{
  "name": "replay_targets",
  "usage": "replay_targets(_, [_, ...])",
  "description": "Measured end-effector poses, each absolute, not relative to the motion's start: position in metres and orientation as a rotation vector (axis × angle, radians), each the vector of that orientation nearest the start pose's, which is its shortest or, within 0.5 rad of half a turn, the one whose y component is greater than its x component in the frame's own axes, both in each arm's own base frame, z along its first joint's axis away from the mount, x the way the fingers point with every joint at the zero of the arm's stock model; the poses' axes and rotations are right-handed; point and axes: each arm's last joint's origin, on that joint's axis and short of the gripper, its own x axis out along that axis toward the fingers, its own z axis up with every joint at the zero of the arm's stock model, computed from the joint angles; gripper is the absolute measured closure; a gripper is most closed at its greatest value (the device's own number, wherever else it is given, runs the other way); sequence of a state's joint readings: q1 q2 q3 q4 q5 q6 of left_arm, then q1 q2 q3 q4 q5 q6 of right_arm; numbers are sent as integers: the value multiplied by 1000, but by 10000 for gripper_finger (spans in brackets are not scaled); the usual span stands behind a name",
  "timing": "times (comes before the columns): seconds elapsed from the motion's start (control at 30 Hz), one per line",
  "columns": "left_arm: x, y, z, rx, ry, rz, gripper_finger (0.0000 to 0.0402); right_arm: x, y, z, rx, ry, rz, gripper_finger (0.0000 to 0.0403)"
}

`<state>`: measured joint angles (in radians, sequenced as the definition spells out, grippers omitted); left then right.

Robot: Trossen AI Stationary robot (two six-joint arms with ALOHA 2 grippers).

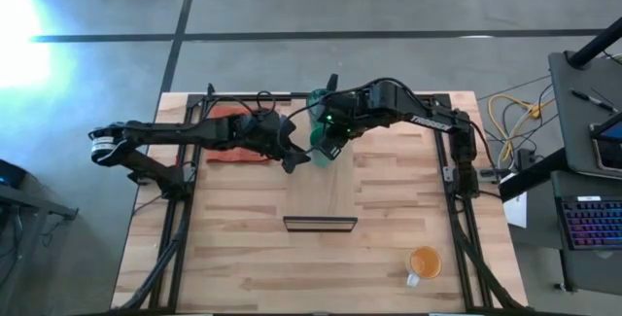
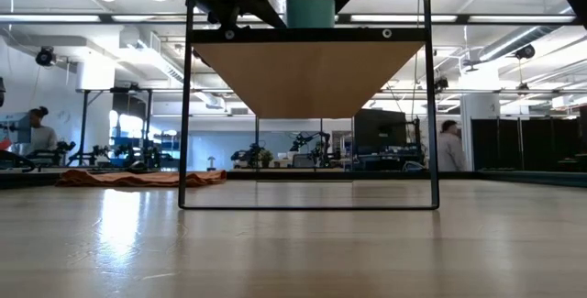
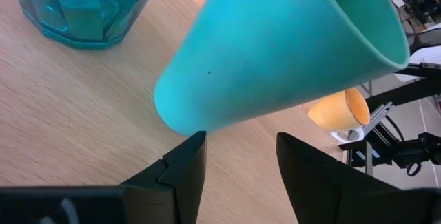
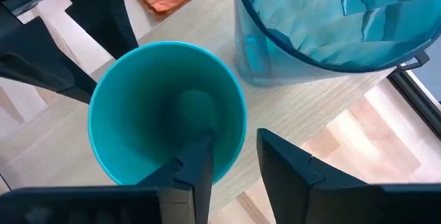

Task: Stack small to large cups/mugs on shelf
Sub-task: Put the green cup on the shelf

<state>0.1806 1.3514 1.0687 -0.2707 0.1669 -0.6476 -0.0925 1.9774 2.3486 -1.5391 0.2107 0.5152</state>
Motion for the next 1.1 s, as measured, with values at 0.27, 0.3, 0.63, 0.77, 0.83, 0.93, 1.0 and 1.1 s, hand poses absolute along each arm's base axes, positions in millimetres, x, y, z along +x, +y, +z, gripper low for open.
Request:
replay_targets(0.27, [292,49,300,-727,523,190,240,363,-39,409,360,1037,-560,294])
replay_targets(0.3, [292,49,300,-727,523,190,240,361,-39,411,361,1030,-559,294])
replay_targets(0.63, [292,49,300,-727,522,190,240,330,-35,436,378,983,-606,297])
replay_targets(0.77, [291,48,301,-727,521,190,240,327,-36,436,397,972,-628,311])
replay_targets(0.83, [289,48,301,-727,531,192,240,330,-36,428,414,996,-654,323])
replay_targets(0.93, [284,47,303,-710,546,191,240,334,-38,411,409,1059,-679,349])
replay_targets(1.0, [281,46,306,-700,542,187,240,336,-39,402,408,1094,-694,370])
replay_targets(1.1, [277,46,309,-694,538,193,240,338,-42,392,413,1121,-713,390])
